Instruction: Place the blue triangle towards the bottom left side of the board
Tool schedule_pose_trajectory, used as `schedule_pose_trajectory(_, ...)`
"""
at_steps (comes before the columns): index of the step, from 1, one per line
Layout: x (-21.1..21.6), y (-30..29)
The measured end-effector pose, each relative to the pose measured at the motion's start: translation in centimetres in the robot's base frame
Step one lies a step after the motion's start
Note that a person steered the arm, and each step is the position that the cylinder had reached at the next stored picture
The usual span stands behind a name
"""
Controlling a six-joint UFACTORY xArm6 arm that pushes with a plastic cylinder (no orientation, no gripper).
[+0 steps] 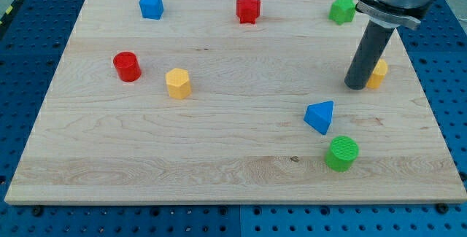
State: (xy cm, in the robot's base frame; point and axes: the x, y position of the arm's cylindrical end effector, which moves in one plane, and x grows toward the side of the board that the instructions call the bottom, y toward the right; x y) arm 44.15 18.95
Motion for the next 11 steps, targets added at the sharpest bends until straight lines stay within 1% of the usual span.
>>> schedule_pose_trajectory(2,0.8,-0.7)
schedule_pose_trajectory(3,3.9,0.0)
schedule_pose_trajectory(4,8.4,0.6)
schedule_pose_trajectory(5,8.4,-3.4)
schedule_pose_trajectory(6,5.1,-8.2)
schedule_pose_trajectory(7,5.0,-8.2)
schedule_pose_trajectory(8,4.3,-9.4)
schedule_pose_trajectory(9,4.2,-15.3)
schedule_pose_trajectory(10,4.2,-22.4)
schedule_pose_trajectory(11,4.2,-24.2)
